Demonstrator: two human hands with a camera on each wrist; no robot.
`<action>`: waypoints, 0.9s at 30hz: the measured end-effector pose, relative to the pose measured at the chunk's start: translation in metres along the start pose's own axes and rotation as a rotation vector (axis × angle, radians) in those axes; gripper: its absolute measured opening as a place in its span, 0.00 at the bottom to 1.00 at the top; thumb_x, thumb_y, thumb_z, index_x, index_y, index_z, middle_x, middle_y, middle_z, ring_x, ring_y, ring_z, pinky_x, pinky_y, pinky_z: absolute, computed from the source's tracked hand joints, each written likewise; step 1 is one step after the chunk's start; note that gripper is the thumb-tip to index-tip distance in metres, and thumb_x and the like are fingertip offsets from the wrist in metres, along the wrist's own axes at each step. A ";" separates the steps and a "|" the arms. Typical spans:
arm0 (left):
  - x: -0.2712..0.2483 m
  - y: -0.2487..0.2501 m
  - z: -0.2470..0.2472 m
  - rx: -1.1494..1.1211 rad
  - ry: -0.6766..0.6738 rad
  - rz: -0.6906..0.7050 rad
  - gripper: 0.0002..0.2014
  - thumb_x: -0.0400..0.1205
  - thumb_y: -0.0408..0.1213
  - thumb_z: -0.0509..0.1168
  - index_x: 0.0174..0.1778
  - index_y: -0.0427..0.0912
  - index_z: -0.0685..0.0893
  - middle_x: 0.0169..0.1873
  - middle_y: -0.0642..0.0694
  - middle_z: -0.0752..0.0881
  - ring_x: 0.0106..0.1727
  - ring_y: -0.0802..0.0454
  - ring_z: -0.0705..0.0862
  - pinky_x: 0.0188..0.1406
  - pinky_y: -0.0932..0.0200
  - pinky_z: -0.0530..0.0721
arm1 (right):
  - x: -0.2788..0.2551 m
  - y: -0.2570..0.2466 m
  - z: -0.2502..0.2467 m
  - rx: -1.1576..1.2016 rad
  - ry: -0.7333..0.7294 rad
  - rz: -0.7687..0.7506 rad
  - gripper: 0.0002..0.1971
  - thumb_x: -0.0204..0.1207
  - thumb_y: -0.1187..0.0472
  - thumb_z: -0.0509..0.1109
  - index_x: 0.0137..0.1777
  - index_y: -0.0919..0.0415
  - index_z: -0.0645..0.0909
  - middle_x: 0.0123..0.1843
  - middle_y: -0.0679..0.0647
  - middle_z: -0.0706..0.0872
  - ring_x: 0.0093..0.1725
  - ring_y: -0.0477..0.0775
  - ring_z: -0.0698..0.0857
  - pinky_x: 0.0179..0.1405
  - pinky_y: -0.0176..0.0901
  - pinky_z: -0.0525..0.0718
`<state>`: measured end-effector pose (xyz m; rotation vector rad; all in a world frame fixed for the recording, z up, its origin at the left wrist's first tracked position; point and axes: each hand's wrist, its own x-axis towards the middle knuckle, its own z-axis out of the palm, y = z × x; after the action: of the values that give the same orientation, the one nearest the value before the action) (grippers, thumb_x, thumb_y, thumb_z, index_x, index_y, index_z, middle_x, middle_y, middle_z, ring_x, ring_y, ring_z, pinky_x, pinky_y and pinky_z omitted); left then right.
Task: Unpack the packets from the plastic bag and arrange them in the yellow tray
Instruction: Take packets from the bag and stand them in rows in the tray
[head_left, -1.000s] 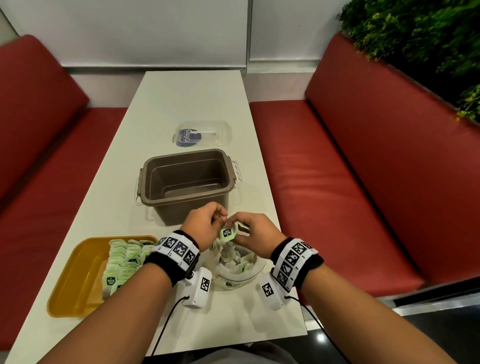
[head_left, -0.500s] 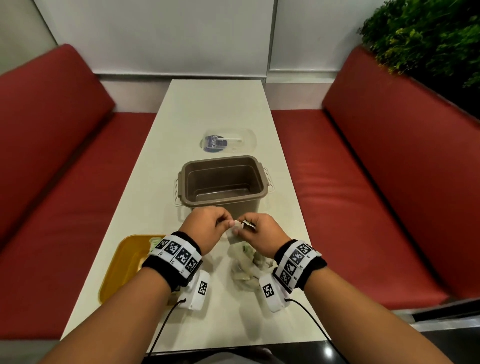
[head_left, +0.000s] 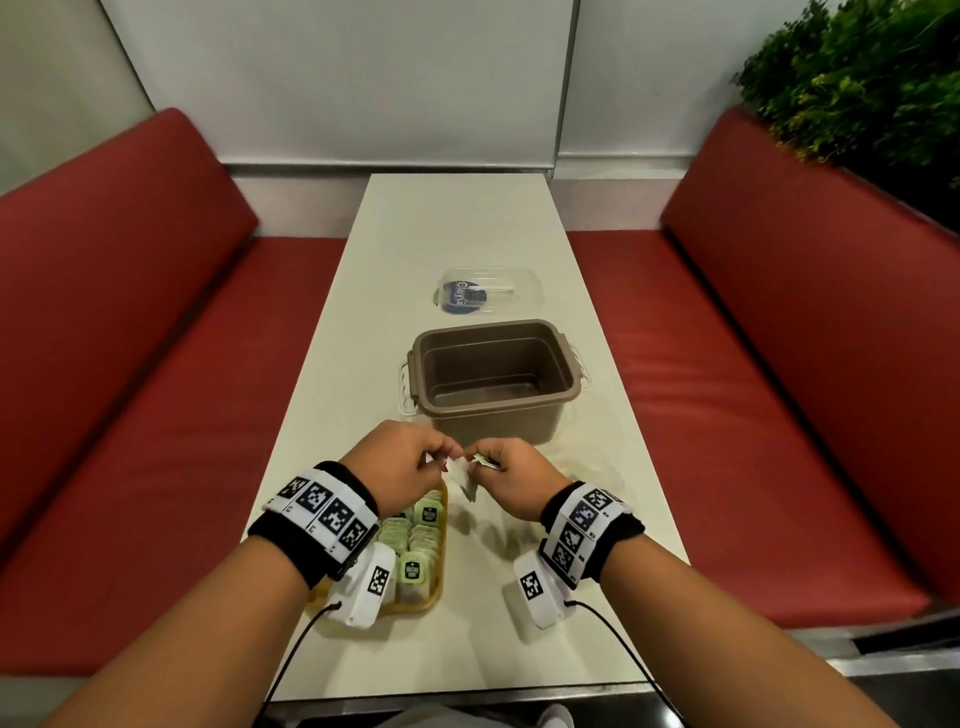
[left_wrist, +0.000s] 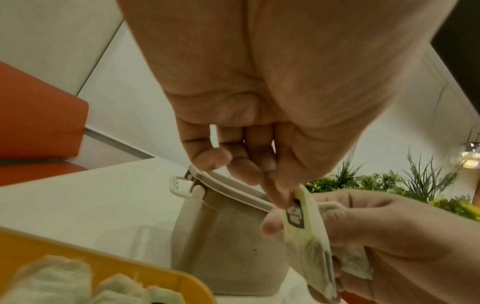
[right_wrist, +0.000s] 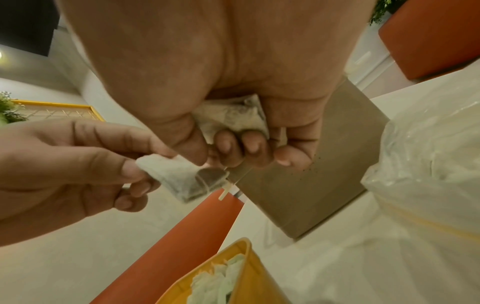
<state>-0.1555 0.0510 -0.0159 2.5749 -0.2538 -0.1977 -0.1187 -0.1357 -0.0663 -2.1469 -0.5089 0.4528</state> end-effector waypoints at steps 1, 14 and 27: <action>-0.001 -0.003 -0.001 0.048 -0.002 0.000 0.12 0.80 0.37 0.67 0.54 0.56 0.90 0.44 0.57 0.88 0.40 0.61 0.83 0.49 0.64 0.80 | 0.000 -0.001 0.001 -0.017 0.010 0.013 0.10 0.80 0.63 0.66 0.53 0.51 0.87 0.30 0.38 0.80 0.28 0.31 0.77 0.34 0.29 0.72; -0.029 -0.033 -0.016 0.228 0.040 0.017 0.08 0.83 0.46 0.65 0.53 0.56 0.88 0.47 0.56 0.87 0.46 0.55 0.82 0.51 0.54 0.81 | 0.008 -0.031 0.047 -0.073 -0.004 -0.108 0.05 0.76 0.56 0.76 0.48 0.56 0.85 0.40 0.56 0.87 0.38 0.52 0.82 0.39 0.46 0.81; -0.054 -0.091 -0.003 0.344 -0.236 -0.270 0.14 0.81 0.29 0.62 0.55 0.49 0.89 0.52 0.48 0.88 0.54 0.48 0.86 0.48 0.63 0.78 | 0.010 -0.027 0.075 -0.131 -0.011 0.049 0.08 0.87 0.57 0.59 0.57 0.56 0.79 0.50 0.58 0.88 0.49 0.59 0.86 0.49 0.49 0.83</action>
<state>-0.1949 0.1408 -0.0567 2.9225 -0.0223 -0.6069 -0.1524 -0.0659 -0.0883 -2.2879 -0.5054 0.4700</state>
